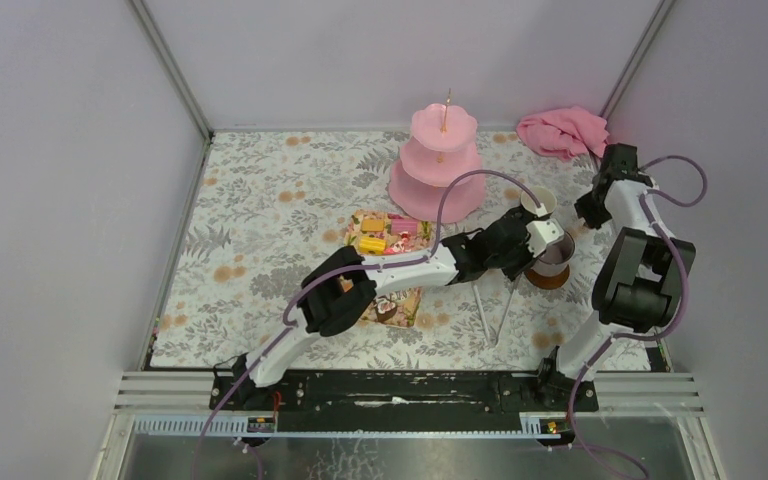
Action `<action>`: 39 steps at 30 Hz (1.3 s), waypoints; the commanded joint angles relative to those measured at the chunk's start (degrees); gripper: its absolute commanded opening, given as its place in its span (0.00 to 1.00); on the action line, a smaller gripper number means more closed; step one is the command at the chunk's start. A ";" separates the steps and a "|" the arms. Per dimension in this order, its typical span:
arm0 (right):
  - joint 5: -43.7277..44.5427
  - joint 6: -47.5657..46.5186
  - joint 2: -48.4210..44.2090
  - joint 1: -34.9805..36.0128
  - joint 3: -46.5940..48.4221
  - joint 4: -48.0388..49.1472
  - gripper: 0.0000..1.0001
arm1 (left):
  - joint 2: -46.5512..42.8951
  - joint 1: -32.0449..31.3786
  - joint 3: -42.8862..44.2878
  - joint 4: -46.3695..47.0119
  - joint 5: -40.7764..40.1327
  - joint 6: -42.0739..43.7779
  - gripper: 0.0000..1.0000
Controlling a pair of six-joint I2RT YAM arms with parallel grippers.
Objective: Serve the afternoon tea
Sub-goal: Move the coaster to the center of the board, then place the cup on the coaster.
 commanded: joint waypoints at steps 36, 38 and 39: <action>-1.96 -1.53 -20.79 1.48 -7.44 7.48 0.37 | 10.71 -2.03 18.13 -4.21 -4.42 0.40 0.00; -2.13 -1.48 -21.03 1.55 -7.35 7.42 0.37 | 10.79 -2.13 17.92 -4.08 -5.12 0.20 0.00; -2.22 -1.53 -21.12 1.53 -7.26 7.41 0.37 | 10.81 -2.08 18.02 -4.02 -5.46 0.11 0.00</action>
